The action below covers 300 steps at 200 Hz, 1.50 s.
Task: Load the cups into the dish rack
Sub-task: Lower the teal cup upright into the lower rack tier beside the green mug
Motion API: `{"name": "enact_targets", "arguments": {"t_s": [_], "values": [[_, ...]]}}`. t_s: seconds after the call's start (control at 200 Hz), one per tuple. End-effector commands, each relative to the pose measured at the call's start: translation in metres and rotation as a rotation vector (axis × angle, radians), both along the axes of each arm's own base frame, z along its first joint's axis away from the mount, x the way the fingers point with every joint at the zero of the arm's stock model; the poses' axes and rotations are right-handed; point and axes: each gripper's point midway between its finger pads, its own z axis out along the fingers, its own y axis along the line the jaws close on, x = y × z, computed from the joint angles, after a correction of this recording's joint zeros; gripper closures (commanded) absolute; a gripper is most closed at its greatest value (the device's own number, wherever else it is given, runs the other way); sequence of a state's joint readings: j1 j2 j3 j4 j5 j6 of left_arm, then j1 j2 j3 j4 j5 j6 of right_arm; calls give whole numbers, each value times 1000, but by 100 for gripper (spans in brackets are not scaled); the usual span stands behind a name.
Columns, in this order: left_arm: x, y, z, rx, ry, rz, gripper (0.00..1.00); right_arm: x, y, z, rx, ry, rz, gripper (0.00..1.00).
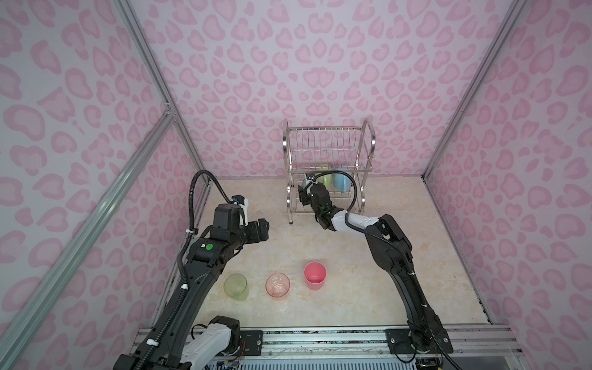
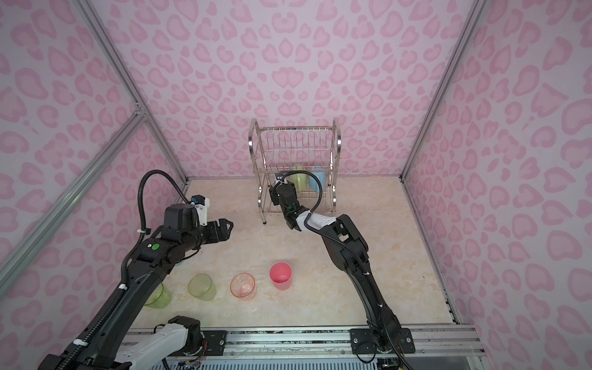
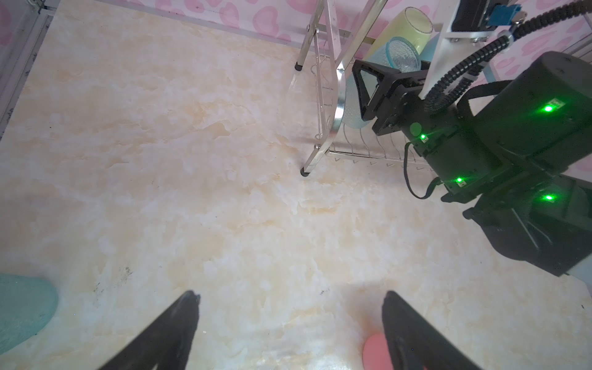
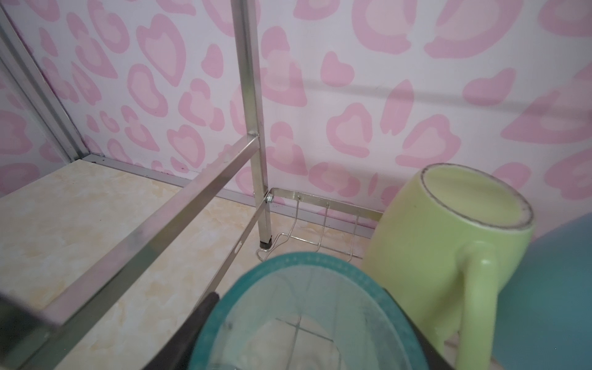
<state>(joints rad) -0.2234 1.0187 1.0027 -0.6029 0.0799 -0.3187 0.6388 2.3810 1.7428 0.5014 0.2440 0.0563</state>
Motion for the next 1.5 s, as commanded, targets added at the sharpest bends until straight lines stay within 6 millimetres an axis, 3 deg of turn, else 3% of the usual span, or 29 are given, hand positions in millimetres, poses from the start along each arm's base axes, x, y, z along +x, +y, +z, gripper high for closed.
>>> {"name": "enact_targets", "arguments": {"t_s": [0.0,0.68,1.105,1.31,1.495], "values": [[2,-1,5,-11,-26,0,9,7,-5,-8,3,8,-49,45],[1,-1,6,-12,-32,-4,9,37,7,-10,2,41,-80,44],[-1,-1,6,-14,-34,-6,9,58,3,-11,18,56,-115,42],[-1,-1,8,-14,-39,-7,9,65,3,-14,26,54,-141,38],[-2,-1,8,-13,-41,-7,9,64,5,-12,20,49,-145,25]]}}
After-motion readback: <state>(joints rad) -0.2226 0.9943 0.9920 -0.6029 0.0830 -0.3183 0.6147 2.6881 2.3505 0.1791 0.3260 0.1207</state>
